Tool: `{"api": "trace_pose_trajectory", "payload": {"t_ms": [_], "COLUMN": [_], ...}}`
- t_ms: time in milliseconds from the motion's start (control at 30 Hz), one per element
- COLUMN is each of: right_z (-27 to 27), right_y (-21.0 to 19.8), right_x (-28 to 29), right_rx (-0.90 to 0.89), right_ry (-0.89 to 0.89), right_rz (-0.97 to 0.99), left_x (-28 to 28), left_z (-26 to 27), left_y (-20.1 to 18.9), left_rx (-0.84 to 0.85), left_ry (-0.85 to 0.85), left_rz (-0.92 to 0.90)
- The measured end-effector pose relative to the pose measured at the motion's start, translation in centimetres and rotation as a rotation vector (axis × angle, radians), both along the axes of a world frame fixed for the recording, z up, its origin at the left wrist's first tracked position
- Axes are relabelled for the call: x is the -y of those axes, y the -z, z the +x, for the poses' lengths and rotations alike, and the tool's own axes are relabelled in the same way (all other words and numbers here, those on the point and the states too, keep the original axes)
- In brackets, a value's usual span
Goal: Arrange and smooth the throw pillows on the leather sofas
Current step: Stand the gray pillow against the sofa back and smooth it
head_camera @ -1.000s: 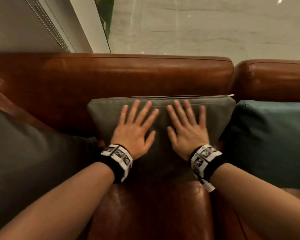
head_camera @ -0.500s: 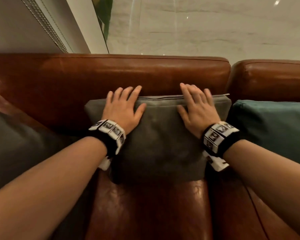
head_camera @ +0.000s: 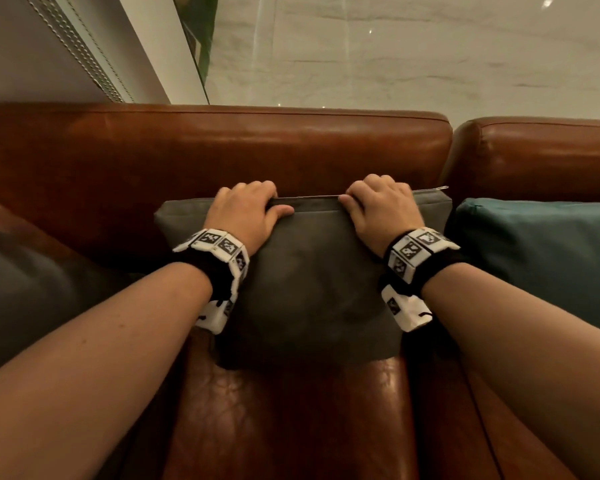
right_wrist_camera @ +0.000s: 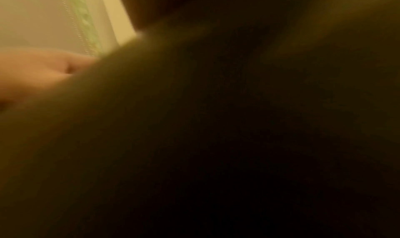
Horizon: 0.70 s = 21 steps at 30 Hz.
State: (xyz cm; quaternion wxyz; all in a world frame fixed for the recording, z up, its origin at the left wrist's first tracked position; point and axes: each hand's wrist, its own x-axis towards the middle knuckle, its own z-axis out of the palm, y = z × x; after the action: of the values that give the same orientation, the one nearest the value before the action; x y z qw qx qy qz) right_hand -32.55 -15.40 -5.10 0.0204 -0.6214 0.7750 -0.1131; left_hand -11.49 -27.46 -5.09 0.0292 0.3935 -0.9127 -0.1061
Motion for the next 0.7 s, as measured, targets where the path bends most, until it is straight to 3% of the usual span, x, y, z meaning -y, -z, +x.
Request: {"api": "trace_pose_trajectory", "payload": {"t_ms": [100, 200, 300, 500, 567, 633, 700], "right_z": [-4.2, -6.6, -6.8, -7.1, -6.8, -4.1, 1.8], "right_y": [0.2, 0.0, -0.3, -0.6, -1.0, -1.3, -0.4], "right_x": [-3.0, -4.5, -3.8, -2.2, -3.0, -4.6, -6.5], "right_rx": [-0.072, 0.005, 0.04, 0.008, -0.005, -0.048, 0.015], "right_ry": [0.064, 0.11, 0.107, 0.134, 0.138, 0.137, 0.035], "right_rz": [0.096, 0.117, 0.054, 0.126, 0.014, -0.161, -0.263], "left_x": [1.7, 3.2, 4.1, 3.7, 2.3, -1.1, -5.8], "left_z": [3.6, 7.5, 9.9, 7.2, 7.3, 7.3, 6.4], "left_y": [0.0, -0.4, -1.1, -1.9, -1.7, -1.0, 0.2], "left_rx": [0.066, 0.126, 0.107, 0.17, 0.109, -0.011, -0.122], "left_ry": [-0.007, -0.012, -0.113, -0.276, -0.317, -0.237, -0.056], "left_rz": [-0.075, -0.147, -0.032, 0.005, -0.06, -0.191, -0.209]}}
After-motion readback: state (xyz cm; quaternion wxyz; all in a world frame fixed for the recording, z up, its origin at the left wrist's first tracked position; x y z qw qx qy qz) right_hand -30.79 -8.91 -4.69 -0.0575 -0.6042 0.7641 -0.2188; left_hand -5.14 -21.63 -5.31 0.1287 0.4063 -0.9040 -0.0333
